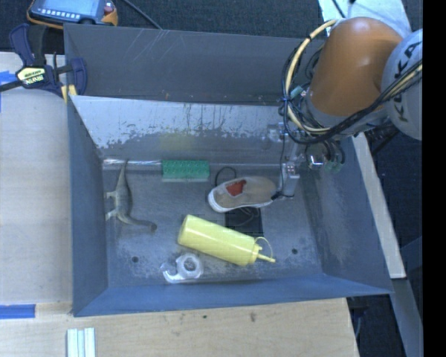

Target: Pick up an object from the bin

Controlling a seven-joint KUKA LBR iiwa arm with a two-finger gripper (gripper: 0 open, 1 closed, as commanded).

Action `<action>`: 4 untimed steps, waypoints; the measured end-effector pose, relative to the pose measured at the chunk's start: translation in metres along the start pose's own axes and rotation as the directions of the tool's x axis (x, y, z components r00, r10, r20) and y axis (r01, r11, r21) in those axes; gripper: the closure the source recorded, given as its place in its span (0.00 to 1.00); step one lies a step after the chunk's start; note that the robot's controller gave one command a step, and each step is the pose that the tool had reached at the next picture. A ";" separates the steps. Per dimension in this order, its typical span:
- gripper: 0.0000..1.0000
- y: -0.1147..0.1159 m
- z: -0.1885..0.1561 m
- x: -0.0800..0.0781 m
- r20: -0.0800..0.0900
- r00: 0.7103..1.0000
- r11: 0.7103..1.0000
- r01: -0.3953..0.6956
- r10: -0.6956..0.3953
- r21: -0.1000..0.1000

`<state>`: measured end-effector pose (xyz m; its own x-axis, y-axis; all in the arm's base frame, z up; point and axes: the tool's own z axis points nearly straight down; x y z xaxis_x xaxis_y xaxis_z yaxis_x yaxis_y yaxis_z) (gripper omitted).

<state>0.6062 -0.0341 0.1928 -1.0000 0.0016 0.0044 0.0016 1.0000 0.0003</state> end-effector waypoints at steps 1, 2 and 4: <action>0.00 0.000 -0.005 -0.001 0.008 1.000 1.000 0.001 -0.001 0.000; 0.00 0.030 0.037 0.020 0.012 0.998 0.998 0.069 -0.069 0.002; 0.00 0.021 0.099 0.054 0.018 0.977 0.978 0.211 -0.211 0.001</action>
Offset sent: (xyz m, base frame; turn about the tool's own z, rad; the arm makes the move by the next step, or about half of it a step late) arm -0.0445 0.0639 -0.0826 -0.1428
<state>0.5515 -0.0133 0.0943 -0.9778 -0.2091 -0.0138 -0.2091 0.9779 -0.0003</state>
